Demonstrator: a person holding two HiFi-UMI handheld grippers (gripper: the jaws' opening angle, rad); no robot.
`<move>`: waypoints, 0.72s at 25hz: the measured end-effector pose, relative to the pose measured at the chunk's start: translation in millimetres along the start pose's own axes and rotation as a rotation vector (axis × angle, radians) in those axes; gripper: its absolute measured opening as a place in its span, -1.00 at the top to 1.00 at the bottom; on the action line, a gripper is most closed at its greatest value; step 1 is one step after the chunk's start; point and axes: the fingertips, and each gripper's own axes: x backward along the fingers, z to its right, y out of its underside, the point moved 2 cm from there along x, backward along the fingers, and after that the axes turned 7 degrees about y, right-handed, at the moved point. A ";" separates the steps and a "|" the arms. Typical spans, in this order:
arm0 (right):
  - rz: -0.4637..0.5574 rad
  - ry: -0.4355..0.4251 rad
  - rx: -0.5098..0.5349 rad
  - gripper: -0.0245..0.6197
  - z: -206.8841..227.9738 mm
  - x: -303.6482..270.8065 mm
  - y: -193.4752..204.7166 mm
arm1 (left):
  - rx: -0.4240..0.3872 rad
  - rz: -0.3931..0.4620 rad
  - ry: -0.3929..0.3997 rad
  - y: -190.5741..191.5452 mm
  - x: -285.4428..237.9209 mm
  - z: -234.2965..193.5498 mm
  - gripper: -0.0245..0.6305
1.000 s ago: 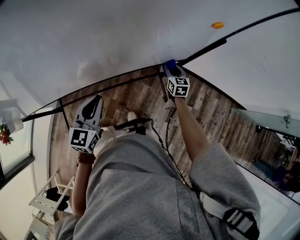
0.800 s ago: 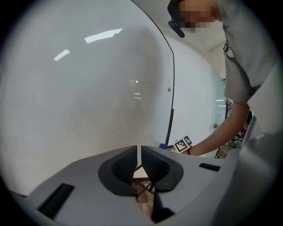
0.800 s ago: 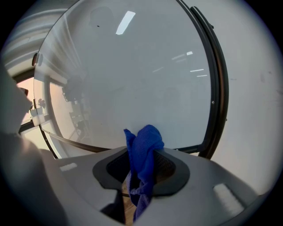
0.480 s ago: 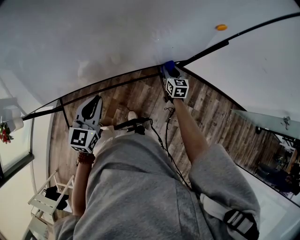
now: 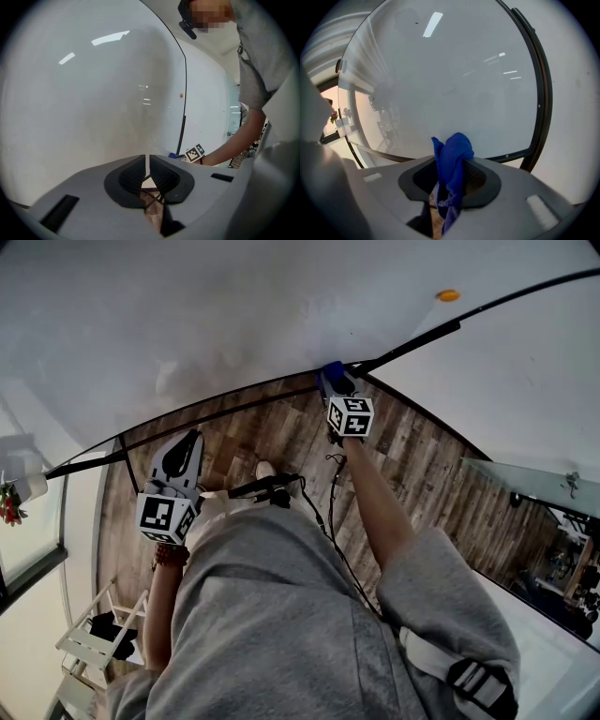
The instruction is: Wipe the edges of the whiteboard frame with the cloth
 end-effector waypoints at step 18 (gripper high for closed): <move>-0.008 -0.004 -0.052 0.53 -31.6 -1.0 4.3 | 0.032 0.011 -0.043 14.5 22.6 -17.5 0.82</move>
